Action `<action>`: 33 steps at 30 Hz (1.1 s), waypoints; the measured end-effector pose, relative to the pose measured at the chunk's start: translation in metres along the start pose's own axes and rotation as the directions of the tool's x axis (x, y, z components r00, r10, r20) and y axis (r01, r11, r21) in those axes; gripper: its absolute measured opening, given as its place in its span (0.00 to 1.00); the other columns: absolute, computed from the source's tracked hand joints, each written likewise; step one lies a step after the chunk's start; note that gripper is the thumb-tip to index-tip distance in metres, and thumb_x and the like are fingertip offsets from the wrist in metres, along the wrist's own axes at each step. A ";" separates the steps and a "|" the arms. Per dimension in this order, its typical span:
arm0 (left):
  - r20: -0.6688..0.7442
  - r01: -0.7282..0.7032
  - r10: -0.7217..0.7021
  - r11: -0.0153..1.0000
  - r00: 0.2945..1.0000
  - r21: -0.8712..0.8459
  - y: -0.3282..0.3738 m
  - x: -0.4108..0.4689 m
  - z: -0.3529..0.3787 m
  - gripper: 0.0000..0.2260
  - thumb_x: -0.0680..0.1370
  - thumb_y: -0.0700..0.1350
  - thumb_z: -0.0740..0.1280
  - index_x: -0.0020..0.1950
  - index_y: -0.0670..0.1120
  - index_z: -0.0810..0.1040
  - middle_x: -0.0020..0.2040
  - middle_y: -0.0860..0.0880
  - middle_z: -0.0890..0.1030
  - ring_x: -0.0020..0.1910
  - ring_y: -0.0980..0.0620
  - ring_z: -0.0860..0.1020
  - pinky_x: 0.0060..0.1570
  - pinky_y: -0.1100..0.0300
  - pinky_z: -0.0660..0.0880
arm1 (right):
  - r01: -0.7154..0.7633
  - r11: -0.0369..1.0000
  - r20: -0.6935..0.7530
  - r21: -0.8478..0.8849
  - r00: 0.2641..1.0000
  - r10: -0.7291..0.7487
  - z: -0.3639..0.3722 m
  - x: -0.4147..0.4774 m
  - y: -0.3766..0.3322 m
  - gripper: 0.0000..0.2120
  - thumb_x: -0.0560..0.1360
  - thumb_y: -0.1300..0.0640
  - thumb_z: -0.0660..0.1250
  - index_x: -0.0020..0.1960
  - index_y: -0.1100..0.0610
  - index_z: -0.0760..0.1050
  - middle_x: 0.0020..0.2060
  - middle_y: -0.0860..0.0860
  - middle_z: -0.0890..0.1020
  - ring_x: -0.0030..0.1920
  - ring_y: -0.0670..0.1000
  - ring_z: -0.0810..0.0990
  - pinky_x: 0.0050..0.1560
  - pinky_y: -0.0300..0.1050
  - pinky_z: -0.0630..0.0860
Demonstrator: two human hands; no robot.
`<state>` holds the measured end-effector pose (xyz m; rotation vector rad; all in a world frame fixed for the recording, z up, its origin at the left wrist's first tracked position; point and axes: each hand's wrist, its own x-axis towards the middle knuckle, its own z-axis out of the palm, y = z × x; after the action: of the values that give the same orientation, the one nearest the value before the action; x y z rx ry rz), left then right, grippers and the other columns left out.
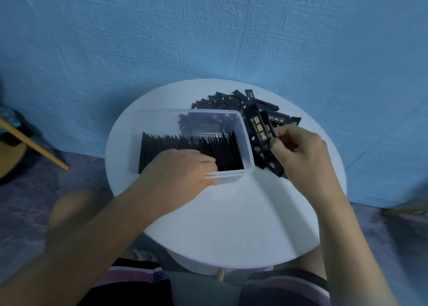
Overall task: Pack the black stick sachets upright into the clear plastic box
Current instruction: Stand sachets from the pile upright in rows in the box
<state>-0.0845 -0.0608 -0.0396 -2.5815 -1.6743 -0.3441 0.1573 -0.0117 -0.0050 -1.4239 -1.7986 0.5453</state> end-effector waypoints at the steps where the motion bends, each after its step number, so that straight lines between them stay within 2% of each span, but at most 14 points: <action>1: 0.039 0.017 -0.016 1.000 0.999 -0.002 0.004 0.002 0.000 0.29 0.78 0.63 0.44 0.54 0.54 0.82 0.55 0.58 0.83 0.57 0.53 0.80 0.50 0.50 0.80 | 0.020 0.999 0.003 0.048 1.000 -0.020 0.004 0.002 -0.010 0.03 0.75 0.54 0.66 0.44 0.51 0.78 0.33 0.48 0.81 0.33 0.50 0.75 0.40 0.54 0.78; 4: 0.089 0.055 -0.053 0.998 0.995 -0.017 0.009 0.009 -0.003 0.34 0.74 0.66 0.39 0.60 0.56 0.80 0.60 0.58 0.81 0.61 0.54 0.78 0.56 0.51 0.77 | 0.090 0.996 0.046 0.016 0.995 -0.091 0.025 0.009 -0.033 0.03 0.74 0.53 0.66 0.45 0.52 0.78 0.33 0.47 0.81 0.35 0.51 0.77 0.41 0.51 0.76; 7: 0.039 0.094 -0.091 0.991 0.995 -0.100 0.007 0.001 -0.009 0.35 0.73 0.73 0.46 0.67 0.59 0.80 0.65 0.59 0.80 0.67 0.54 0.76 0.64 0.52 0.74 | 0.111 0.984 0.118 -0.140 0.989 -0.095 0.047 0.016 -0.043 0.02 0.76 0.54 0.67 0.47 0.52 0.77 0.36 0.47 0.82 0.40 0.53 0.79 0.42 0.48 0.73; 9: -0.020 0.155 -0.159 0.979 0.987 -0.136 -0.004 -0.008 -0.017 0.35 0.73 0.75 0.48 0.67 0.59 0.80 0.66 0.60 0.80 0.66 0.54 0.76 0.64 0.51 0.74 | 0.122 0.962 0.142 -0.244 0.986 -0.089 0.052 0.018 -0.045 0.04 0.77 0.54 0.66 0.50 0.52 0.78 0.40 0.48 0.84 0.45 0.55 0.81 0.46 0.49 0.74; 13: -0.281 0.197 -0.207 0.978 0.937 -0.063 -0.045 -0.020 -0.025 0.23 0.80 0.66 0.57 0.57 0.55 0.86 0.56 0.55 0.85 0.53 0.46 0.78 0.53 0.46 0.77 | 0.133 0.951 0.228 -0.281 0.971 -0.069 0.054 0.020 -0.055 0.04 0.76 0.54 0.66 0.51 0.51 0.76 0.42 0.47 0.84 0.47 0.56 0.79 0.45 0.47 0.70; 16: -0.405 0.335 -0.327 0.941 0.854 -0.054 -0.064 -0.030 -0.020 0.14 0.79 0.56 0.65 0.57 0.53 0.86 0.63 0.49 0.80 0.53 0.42 0.75 0.54 0.45 0.74 | 0.113 0.973 0.373 -0.203 0.927 -0.029 0.067 0.021 -0.066 0.03 0.75 0.55 0.68 0.48 0.52 0.76 0.40 0.46 0.83 0.46 0.55 0.80 0.47 0.46 0.73; 19: -0.348 0.469 -0.525 0.851 0.777 -0.237 -0.068 -0.038 -0.013 0.10 0.79 0.48 0.70 0.60 0.53 0.85 0.68 0.47 0.72 0.52 0.40 0.76 0.56 0.43 0.75 | 0.065 0.986 0.498 -0.154 0.867 0.021 0.085 0.022 -0.070 0.03 0.74 0.56 0.69 0.47 0.53 0.76 0.40 0.49 0.84 0.40 0.55 0.82 0.52 0.51 0.80; 22: -0.249 0.531 -0.645 0.748 0.722 -0.397 -0.069 -0.040 -0.013 0.11 0.81 0.47 0.65 0.59 0.59 0.82 0.60 0.50 0.74 0.39 0.51 0.78 0.50 0.50 0.73 | 0.051 0.985 0.552 -0.167 0.832 0.050 0.098 0.022 -0.068 0.03 0.74 0.55 0.69 0.45 0.52 0.74 0.40 0.49 0.84 0.37 0.54 0.81 0.52 0.50 0.81; 24: -0.224 0.525 -0.654 0.730 0.722 -0.438 -0.069 -0.041 -0.012 0.12 0.82 0.46 0.62 0.57 0.59 0.82 0.49 0.52 0.78 0.33 0.58 0.73 0.43 0.54 0.67 | 0.047 0.983 0.563 -0.178 0.824 0.063 0.101 0.022 -0.067 0.04 0.74 0.55 0.69 0.44 0.50 0.73 0.39 0.49 0.83 0.37 0.55 0.81 0.51 0.48 0.81; 25: -0.230 0.515 -0.659 0.722 0.716 -0.463 -0.068 -0.042 -0.011 0.12 0.82 0.45 0.61 0.56 0.58 0.82 0.46 0.53 0.78 0.31 0.58 0.71 0.41 0.56 0.65 | 0.038 0.984 0.563 -0.172 0.824 0.067 0.101 0.021 -0.068 0.04 0.74 0.55 0.69 0.45 0.51 0.73 0.39 0.49 0.83 0.36 0.55 0.82 0.49 0.47 0.81; 27: -0.237 0.483 -0.671 0.694 0.703 -0.535 -0.063 -0.043 -0.008 0.12 0.82 0.44 0.61 0.54 0.57 0.82 0.43 0.55 0.77 0.28 0.58 0.69 0.37 0.57 0.64 | 0.007 0.991 0.565 -0.137 0.822 0.072 0.100 0.020 -0.070 0.03 0.75 0.56 0.68 0.47 0.52 0.74 0.37 0.49 0.82 0.33 0.54 0.84 0.38 0.41 0.77; 29: -0.239 0.460 -0.681 0.671 0.692 -0.582 -0.054 -0.044 -0.004 0.11 0.82 0.43 0.60 0.53 0.57 0.81 0.43 0.56 0.76 0.27 0.58 0.69 0.33 0.60 0.63 | -0.016 0.995 0.575 -0.097 0.815 0.069 0.101 0.017 -0.074 0.04 0.76 0.57 0.68 0.49 0.54 0.74 0.34 0.48 0.81 0.30 0.50 0.84 0.32 0.36 0.72; 31: -0.252 0.440 -0.684 0.664 0.684 -0.605 -0.043 -0.044 0.000 0.11 0.82 0.43 0.60 0.53 0.56 0.80 0.43 0.56 0.75 0.28 0.58 0.71 0.31 0.61 0.63 | -0.059 0.998 0.595 -0.039 0.800 0.070 0.106 0.012 -0.077 0.04 0.76 0.58 0.69 0.48 0.55 0.74 0.34 0.48 0.80 0.29 0.49 0.84 0.32 0.36 0.76; 33: -0.260 0.415 -0.677 0.661 0.688 -0.625 -0.034 -0.044 0.003 0.10 0.82 0.42 0.61 0.53 0.55 0.80 0.42 0.57 0.75 0.29 0.61 0.73 0.31 0.65 0.63 | -0.103 0.994 0.623 0.035 0.780 0.059 0.113 0.009 -0.077 0.04 0.76 0.60 0.70 0.49 0.55 0.76 0.34 0.50 0.82 0.32 0.51 0.86 0.41 0.44 0.84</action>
<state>-0.1324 -0.0856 -0.0544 -1.8340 -2.3590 -1.5307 0.0202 -0.0114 -0.0162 -1.3692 -2.1959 1.2307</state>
